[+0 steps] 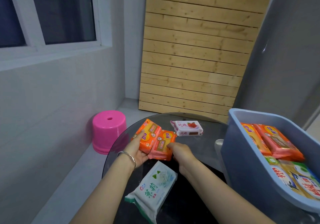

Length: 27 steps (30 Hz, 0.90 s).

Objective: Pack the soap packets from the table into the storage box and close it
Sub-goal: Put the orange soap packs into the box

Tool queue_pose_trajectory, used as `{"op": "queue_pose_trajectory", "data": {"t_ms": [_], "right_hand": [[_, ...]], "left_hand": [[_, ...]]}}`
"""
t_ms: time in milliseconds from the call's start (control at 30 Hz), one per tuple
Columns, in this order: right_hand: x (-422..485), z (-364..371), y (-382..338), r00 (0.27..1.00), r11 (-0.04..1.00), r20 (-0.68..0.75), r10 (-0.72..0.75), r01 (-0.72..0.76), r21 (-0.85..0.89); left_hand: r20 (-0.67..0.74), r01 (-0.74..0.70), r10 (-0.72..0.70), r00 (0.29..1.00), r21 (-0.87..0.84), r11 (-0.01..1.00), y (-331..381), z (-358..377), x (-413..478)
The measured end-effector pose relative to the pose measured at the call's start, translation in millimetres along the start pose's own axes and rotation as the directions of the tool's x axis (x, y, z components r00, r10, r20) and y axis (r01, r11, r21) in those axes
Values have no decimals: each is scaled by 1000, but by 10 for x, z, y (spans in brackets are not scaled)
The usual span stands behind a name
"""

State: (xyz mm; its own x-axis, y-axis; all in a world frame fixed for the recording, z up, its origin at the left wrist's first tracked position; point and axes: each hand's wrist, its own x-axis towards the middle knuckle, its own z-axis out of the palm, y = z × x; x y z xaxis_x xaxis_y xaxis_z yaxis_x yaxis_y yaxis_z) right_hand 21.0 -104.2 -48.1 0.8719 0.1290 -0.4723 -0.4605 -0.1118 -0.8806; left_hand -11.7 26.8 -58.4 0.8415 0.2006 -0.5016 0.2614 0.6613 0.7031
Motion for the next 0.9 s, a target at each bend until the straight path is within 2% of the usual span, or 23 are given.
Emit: {"op": "queue_pose_trajectory", "data": {"t_ms": [100,233,400,633,800,900], "right_hand": [[24,72,21,998,997,-2,-68,68,39],[-18,60,-44,996,985,-8,-83,83,151],[-138,-96,-301,989,958,8,-149,143,250],[-664,-536,-834,948,924,38,-316,298,239],[-1008,-1050,-1120,941,893,10,-339,318,317],[-1144,-1514,-1174,946,904,-9,-324,312,292]], "left_hand": [[6,1,-1,1000,-25,1000,3,-2,-16],[18,-3,4,1000,-61,998,45,36,-76],[89,-85,94,992,-103,991,203,249,-273],[225,-173,209,952,-168,970,374,849,-808],[349,-138,182,919,-148,979,340,1371,-1148],[416,-56,102,904,-121,991,217,1632,-1274]]}}
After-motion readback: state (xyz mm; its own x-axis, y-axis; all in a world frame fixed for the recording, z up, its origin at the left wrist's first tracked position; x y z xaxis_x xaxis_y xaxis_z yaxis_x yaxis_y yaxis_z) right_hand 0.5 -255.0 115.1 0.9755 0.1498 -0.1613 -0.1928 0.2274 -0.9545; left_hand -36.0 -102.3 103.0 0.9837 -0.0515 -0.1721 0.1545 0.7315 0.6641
